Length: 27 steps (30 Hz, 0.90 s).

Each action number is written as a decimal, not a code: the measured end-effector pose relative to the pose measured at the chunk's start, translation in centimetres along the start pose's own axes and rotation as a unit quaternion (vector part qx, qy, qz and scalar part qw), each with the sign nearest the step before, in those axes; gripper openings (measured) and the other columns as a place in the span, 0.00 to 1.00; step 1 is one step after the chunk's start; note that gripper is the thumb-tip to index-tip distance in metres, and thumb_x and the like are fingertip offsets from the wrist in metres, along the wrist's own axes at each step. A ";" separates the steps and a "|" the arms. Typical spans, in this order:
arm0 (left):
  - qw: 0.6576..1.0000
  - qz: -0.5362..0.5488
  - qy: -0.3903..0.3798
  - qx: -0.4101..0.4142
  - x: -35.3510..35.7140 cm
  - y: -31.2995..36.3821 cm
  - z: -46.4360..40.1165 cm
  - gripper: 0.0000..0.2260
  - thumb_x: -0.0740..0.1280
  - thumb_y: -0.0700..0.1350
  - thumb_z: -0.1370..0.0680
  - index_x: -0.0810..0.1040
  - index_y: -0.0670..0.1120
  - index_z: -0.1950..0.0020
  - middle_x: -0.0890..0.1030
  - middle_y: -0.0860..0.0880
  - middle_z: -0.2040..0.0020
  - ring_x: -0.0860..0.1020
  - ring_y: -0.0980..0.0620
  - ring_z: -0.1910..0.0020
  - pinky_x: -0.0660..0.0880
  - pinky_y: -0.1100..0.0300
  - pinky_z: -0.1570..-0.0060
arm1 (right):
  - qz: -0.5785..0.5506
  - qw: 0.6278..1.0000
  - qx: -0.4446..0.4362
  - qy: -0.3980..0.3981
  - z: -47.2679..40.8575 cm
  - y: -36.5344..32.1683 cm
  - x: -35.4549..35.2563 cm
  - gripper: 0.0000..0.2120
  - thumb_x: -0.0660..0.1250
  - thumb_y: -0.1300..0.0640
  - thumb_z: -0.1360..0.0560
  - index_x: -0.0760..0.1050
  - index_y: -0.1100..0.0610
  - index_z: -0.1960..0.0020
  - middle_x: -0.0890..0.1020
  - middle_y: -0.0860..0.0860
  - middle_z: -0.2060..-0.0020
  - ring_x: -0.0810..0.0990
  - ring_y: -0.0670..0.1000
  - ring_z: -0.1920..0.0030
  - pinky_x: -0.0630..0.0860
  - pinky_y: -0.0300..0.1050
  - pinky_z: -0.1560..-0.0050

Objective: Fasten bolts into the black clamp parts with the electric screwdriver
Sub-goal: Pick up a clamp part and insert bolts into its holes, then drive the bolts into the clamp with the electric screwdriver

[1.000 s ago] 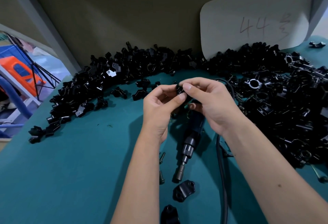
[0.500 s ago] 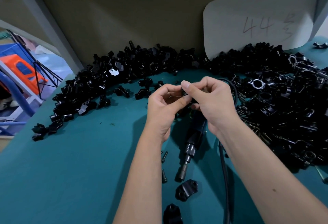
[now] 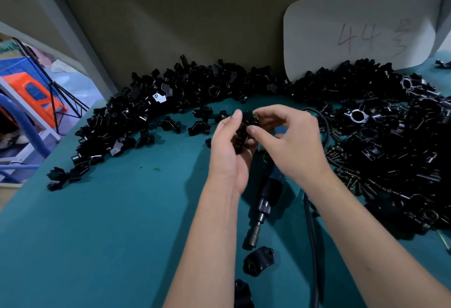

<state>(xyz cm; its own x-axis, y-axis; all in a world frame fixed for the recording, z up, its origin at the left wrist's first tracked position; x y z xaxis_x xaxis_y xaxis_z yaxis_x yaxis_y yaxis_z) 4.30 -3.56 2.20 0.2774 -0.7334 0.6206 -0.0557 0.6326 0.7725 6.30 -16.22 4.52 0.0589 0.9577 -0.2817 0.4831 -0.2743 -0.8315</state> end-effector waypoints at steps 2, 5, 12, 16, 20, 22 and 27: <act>0.999 -0.045 0.014 -0.005 0.2 -0.4 0.1 0.30 0.72 0.57 0.23 0.75 0.34 0.33 0.82 0.35 0.39 0.79 0.42 0.44 0.75 0.43 0.36 | 0.035 0.999 -0.036 -0.002 0.3 -0.8 0.4 0.12 0.79 0.58 0.27 0.85 0.53 0.45 0.85 0.42 0.56 0.84 0.42 0.53 0.83 0.42 0.53; 0.993 -0.112 0.029 -0.021 -0.2 -1.0 -0.2 0.32 0.70 0.64 0.25 0.76 0.44 0.28 0.82 0.41 0.35 0.83 0.44 0.38 0.80 0.45 0.38 | 0.048 0.998 -0.030 -0.018 0.4 -0.8 0.7 0.12 0.78 0.58 0.26 0.84 0.54 0.44 0.84 0.42 0.56 0.83 0.42 0.53 0.83 0.43 0.51; 0.983 -0.173 0.053 0.016 -0.5 -0.6 -0.5 0.09 0.67 0.51 0.20 0.75 0.49 0.57 0.74 0.51 0.68 0.70 0.54 0.73 0.64 0.64 0.79 | 0.004 0.998 0.036 -0.057 0.3 -0.5 0.4 0.08 0.77 0.59 0.25 0.85 0.53 0.47 0.86 0.44 0.58 0.84 0.43 0.54 0.83 0.44 0.49; 0.995 -0.086 0.043 -0.026 -0.9 -0.1 -0.7 0.11 0.64 0.48 0.21 0.65 0.48 0.59 0.63 0.52 0.72 0.58 0.56 0.77 0.54 0.63 0.80 | 0.107 0.979 0.061 0.163 0.4 -0.5 -1.6 0.05 0.70 0.53 0.22 0.80 0.54 0.55 0.82 0.44 0.64 0.81 0.45 0.63 0.80 0.49 0.57; 0.993 -0.069 0.052 -0.081 -1.9 0.4 -1.0 0.12 0.63 0.49 0.20 0.63 0.49 0.60 0.62 0.52 0.72 0.57 0.56 0.78 0.53 0.64 0.81 | 0.366 0.900 0.235 0.019 0.4 1.1 -1.7 0.33 0.71 0.30 0.28 0.62 0.56 0.45 0.74 0.53 0.57 0.74 0.58 0.60 0.70 0.49 0.62; 0.990 -0.080 0.055 -0.098 -2.2 0.6 -1.2 0.12 0.63 0.49 0.20 0.63 0.49 0.59 0.62 0.52 0.72 0.57 0.56 0.78 0.54 0.64 0.81 | 0.397 0.877 0.267 -0.035 0.7 1.3 -1.0 0.41 0.74 0.27 0.34 0.57 0.55 0.44 0.70 0.52 0.58 0.72 0.58 0.59 0.69 0.48 0.63; 0.986 -0.113 0.026 -0.117 -2.4 0.5 -1.4 0.12 0.63 0.50 0.20 0.64 0.49 0.60 0.62 0.53 0.72 0.57 0.56 0.78 0.54 0.64 0.82 | 0.231 0.927 0.295 -0.031 -0.1 3.2 -1.3 0.33 0.81 0.37 0.36 0.72 0.60 0.47 0.81 0.54 0.57 0.81 0.53 0.66 0.70 0.43 0.74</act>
<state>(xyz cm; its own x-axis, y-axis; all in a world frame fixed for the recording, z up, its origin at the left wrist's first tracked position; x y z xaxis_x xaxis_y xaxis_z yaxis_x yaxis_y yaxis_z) 4.91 -1.16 0.92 0.3065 -0.8526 0.4232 0.2340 0.4985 0.8347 7.83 -18.33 2.26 0.0801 0.7248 -0.6843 -0.1445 -0.6708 -0.7274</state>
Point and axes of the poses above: each hand's wrist, its own z-axis away from the middle knuckle, its own x-axis out of the palm, y = z × x, the point moved 3 cm from there along -z, towards the middle knuckle
